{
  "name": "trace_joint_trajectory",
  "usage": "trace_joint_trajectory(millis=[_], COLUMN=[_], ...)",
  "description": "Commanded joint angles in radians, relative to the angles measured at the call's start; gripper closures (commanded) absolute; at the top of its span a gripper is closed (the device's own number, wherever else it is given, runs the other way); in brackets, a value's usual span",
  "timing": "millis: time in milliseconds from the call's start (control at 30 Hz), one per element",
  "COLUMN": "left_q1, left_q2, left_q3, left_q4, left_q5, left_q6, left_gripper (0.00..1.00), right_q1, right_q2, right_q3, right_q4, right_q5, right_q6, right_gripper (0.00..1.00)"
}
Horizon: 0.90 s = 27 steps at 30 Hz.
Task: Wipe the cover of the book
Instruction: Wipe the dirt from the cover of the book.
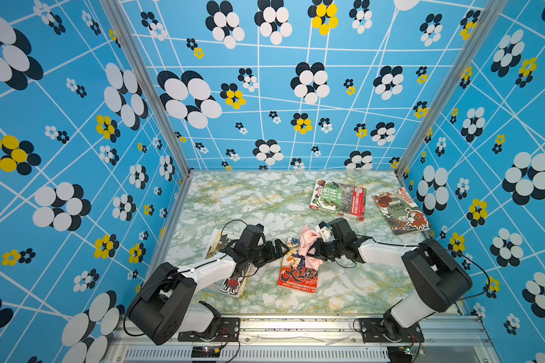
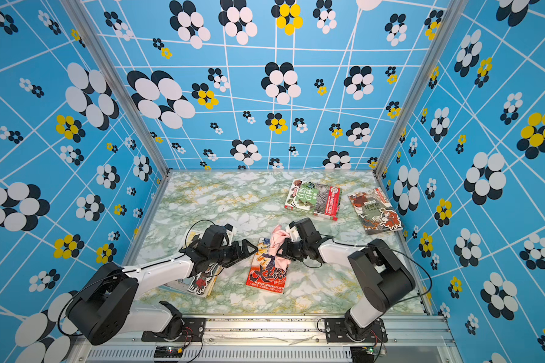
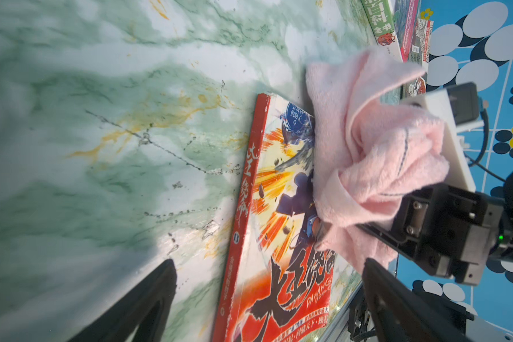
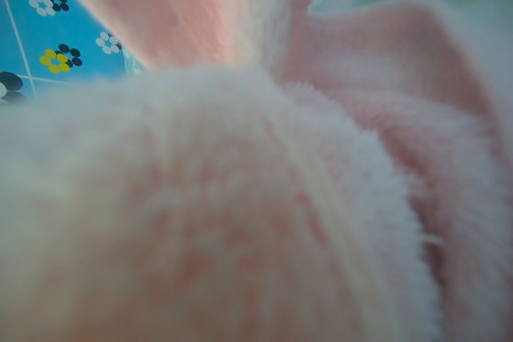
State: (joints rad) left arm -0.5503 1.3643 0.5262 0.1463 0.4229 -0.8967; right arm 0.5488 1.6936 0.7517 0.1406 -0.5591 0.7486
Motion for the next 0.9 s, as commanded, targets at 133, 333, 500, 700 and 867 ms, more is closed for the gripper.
trace_joint_trajectory(millis=[133,333,500,700,867], left_q1=[0.007,0.009,0.009,-0.005,-0.021], left_q2=[-0.058,-0.061,-0.017,0.033,0.058], left_q3=[0.004,-0.028,-0.017,-0.005,0.017], left_q4=[-0.043,-0.01,0.028,0.018,-0.06], left_q5=[-0.014,-0.045,-0.02,0.028,0.061], left_q6=[0.023,-0.004,-0.013,-0.019,0.009], left_gripper=[0.01,0.01,0.01,0.01,0.01], right_q1=[0.188,0.287,0.277,0.127,0.037], right_q2=[0.141,-0.011,-0.179,-0.326,-0.339], right_q3=[0.109,-0.16,-0.376,-0.371,-0.346], right_q4=[-0.12,-0.138,-0.165,-0.444,-0.455], right_q5=[0.005,-0.064,0.022,0.359,0.554], right_q6=[-0.029,-0.006,0.09,0.142,0.184], right_gripper=[1.0,1.0,1.0,1.0,1.0])
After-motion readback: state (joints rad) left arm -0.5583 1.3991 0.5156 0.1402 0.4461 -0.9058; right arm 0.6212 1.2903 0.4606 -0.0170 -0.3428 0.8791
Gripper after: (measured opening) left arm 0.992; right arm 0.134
